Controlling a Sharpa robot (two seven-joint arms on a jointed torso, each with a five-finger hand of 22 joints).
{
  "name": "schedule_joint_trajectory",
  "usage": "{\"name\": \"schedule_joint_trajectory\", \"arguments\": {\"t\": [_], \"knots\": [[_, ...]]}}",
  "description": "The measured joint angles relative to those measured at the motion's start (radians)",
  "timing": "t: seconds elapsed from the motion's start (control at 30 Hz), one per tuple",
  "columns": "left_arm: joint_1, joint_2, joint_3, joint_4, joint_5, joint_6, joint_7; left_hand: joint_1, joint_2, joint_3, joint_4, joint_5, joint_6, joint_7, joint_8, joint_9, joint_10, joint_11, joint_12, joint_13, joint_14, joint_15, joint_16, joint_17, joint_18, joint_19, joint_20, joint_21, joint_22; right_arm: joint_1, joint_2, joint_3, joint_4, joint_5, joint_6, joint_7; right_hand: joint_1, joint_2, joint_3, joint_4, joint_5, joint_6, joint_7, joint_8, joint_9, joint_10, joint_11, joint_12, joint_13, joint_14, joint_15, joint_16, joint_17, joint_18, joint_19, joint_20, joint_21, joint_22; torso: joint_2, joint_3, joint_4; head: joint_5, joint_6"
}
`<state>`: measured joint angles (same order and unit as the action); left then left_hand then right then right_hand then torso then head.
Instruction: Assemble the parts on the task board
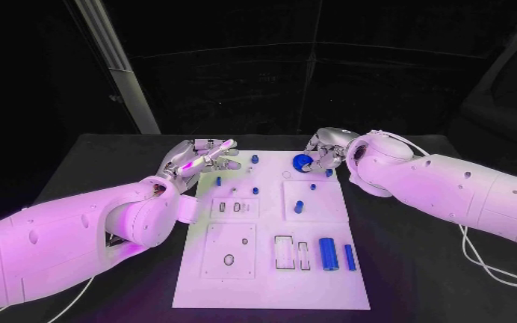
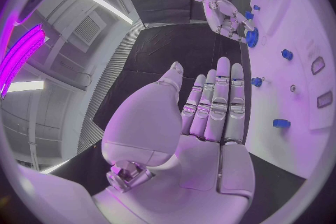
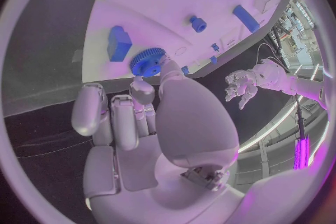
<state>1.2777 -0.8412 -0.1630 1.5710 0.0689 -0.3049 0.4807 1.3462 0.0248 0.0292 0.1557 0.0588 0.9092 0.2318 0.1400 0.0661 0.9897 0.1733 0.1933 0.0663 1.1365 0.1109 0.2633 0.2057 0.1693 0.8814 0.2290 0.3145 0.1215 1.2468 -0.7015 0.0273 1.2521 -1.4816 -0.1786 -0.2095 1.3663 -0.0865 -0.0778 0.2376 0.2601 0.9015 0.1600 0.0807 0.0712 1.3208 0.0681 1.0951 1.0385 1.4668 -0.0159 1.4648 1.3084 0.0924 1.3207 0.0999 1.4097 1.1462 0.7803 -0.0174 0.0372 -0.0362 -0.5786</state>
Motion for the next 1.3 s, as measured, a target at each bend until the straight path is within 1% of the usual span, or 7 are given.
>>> {"name": "schedule_joint_trajectory", "arguments": {"t": [0.2,0.4,0.53,0.6,0.7,1.0,1.3], "knots": [[0.000,0.002,-0.001,-0.004,0.000,0.002,-0.001,0.000,0.000,0.000,0.000,0.000,0.000,0.000,0.000,0.000,0.000,0.000,0.000,0.000,0.000,0.000,0.000,0.001,0.000,0.000,0.000,0.000,-0.001,0.001,0.010,0.001,-0.011,-0.004,0.001,0.000,0.012,0.012,-0.003,0.003,0.005,0.006,-0.006,0.006,0.000,0.034,-0.002,0.076,0.083,0.000,0.000,0.011,0.000,0.000,0.011,0.000,0.012,0.023,0.000,0.0004,-0.0008,-0.001,-0.003],[0.000,0.003,-0.001,-0.006,0.000,0.003,-0.001,0.000,0.000,0.000,0.000,0.000,0.000,0.000,0.000,0.000,0.000,0.000,0.000,0.000,0.000,0.000,0.000,0.001,0.000,0.000,0.000,0.000,-0.001,0.002,0.012,0.001,-0.012,-0.006,0.001,0.001,0.027,0.027,-0.008,-0.002,0.005,0.039,-0.012,0.022,0.004,0.063,-0.006,0.141,0.156,0.000,0.000,0.022,0.000,0.000,0.027,-0.002,0.023,0.052,0.001,0.0002,-0.0008,0.000,-0.005],[0.000,0.003,-0.001,-0.006,0.000,0.004,-0.001,0.001,0.001,0.001,-0.001,0.000,0.000,0.000,0.000,0.000,0.000,0.000,0.000,0.000,0.000,0.000,0.000,0.001,0.000,0.000,0.000,0.000,-0.001,0.002,0.014,0.001,-0.011,-0.007,-0.001,0.004,0.037,0.037,-0.006,-0.014,0.005,0.059,-0.016,0.029,0.006,0.080,-0.013,0.180,0.202,0.000,0.000,0.025,0.000,-0.001,0.036,-0.004,0.032,0.070,0.001,-0.0002,-0.0002,0.000,-0.007],[0.000,0.003,-0.001,-0.007,0.000,0.005,-0.001,0.004,0.004,0.003,-0.003,0.000,0.000,0.000,0.000,0.000,0.000,0.000,0.000,0.000,0.000,0.000,0.000,0.001,0.000,0.000,0.000,-0.004,-0.001,0.002,0.015,0.001,-0.009,-0.009,-0.002,0.005,0.041,0.041,-0.005,-0.023,-0.002,0.066,-0.017,0.034,0.006,0.088,-0.012,0.194,0.217,0.000,0.000,0.028,0.000,-0.016,0.040,-0.007,0.034,0.075,0.001,-0.0005,0.0000,0.000,-0.007],[0.000,0.003,-0.002,-0.007,0.000,0.005,-0.002,0.004,0.004,0.003,-0.003,0.000,0.000,0.000,0.000,0.000,0.000,0.000,0.000,0.000,0.000,0.000,0.000,0.001,0.000,0.000,0.000,-0.004,-0.001,0.001,0.015,0.000,-0.007,-0.018,-0.004,0.008,0.056,0.046,0.004,-0.038,-0.022,0.079,-0.019,0.035,0.005,0.093,-0.015,0.216,0.242,0.000,0.000,0.031,0.000,-0.016,0.045,-0.006,0.040,0.085,0.001,-0.0006,0.0001,0.000,-0.007],[0.000,0.003,-0.002,-0.009,0.000,0.006,-0.002,0.004,0.004,0.003,-0.003,0.000,0.000,0.000,0.000,0.000,0.000,0.000,0.000,0.000,0.000,0.000,0.000,0.002,0.000,0.000,0.000,-0.004,-0.002,-0.001,0.018,0.000,0.013,-0.078,-0.003,0.008,0.078,0.057,0.023,-0.062,-0.027,0.086,-0.021,0.042,0.004,0.100,-0.015,0.226,0.259,0.000,0.000,0.032,0.000,-0.015,0.050,-0.011,0.045,0.099,0.001,-0.0005,0.0001,-0.003,-0.008],[0.000,0.003,-0.002,-0.009,0.000,0.007,-0.003,0.004,0.004,0.003,-0.003,0.000,0.000,0.000,0.000,0.000,0.000,0.000,0.000,0.000,0.000,0.000,0.000,0.002,0.000,0.004,0.004,-0.004,-0.002,0.001,0.024,0.001,0.024,-0.147,0.001,0.003,0.095,0.066,0.046,-0.085,-0.053,0.106,-0.022,0.038,0.001,0.107,-0.014,0.241,0.273,0.000,0.000,0.036,0.000,-0.015,0.064,-0.011,0.053,0.124,0.001,-0.0004,0.0003,-0.004,-0.009]]}}
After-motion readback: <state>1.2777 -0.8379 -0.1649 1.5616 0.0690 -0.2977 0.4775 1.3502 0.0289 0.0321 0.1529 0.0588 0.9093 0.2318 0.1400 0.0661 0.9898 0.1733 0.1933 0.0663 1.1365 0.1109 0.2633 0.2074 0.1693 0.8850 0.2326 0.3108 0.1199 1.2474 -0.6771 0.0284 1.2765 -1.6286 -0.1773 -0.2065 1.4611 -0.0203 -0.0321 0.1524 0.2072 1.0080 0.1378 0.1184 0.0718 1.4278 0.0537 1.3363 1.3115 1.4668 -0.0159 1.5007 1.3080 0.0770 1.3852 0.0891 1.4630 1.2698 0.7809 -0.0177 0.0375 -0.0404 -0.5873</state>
